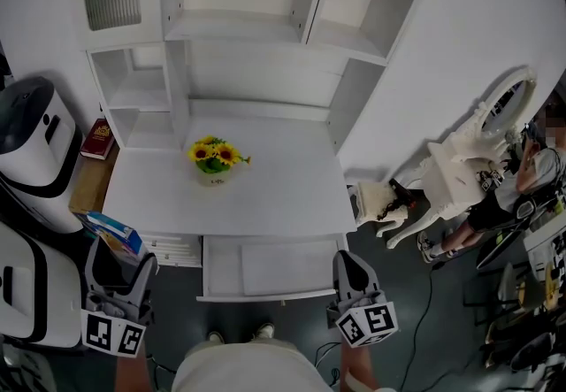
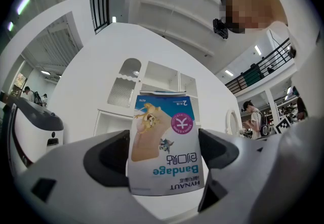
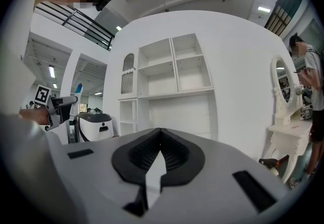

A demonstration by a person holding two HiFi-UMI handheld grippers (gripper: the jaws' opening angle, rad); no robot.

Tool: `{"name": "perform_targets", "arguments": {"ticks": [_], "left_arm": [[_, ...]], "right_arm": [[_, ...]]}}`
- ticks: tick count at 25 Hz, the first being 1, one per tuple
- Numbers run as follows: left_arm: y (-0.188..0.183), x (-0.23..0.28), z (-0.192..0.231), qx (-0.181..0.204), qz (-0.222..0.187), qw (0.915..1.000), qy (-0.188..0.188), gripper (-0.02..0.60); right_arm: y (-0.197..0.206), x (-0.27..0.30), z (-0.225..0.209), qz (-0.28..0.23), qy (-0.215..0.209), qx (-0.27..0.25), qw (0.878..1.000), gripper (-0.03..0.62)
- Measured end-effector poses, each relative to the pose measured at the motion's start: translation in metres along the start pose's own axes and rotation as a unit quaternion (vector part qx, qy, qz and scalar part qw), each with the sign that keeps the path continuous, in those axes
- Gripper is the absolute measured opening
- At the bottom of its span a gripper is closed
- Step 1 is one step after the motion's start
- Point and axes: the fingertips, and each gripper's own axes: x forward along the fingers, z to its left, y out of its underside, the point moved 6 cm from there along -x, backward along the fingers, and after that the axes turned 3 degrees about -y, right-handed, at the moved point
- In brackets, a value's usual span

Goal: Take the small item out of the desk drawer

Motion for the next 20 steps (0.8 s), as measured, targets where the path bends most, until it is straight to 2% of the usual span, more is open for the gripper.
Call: {"name": "perform_targets", "arguments": {"ticks": [20], "left_arm": [[0.0035, 0.0018, 0.0025, -0.009, 0.000, 0.9998, 0.019, 0.431]], "right_arm": [[0.0086, -0.0011, 0.0094, -0.001, 0.008, 0.028, 1.000, 0.009]]}}
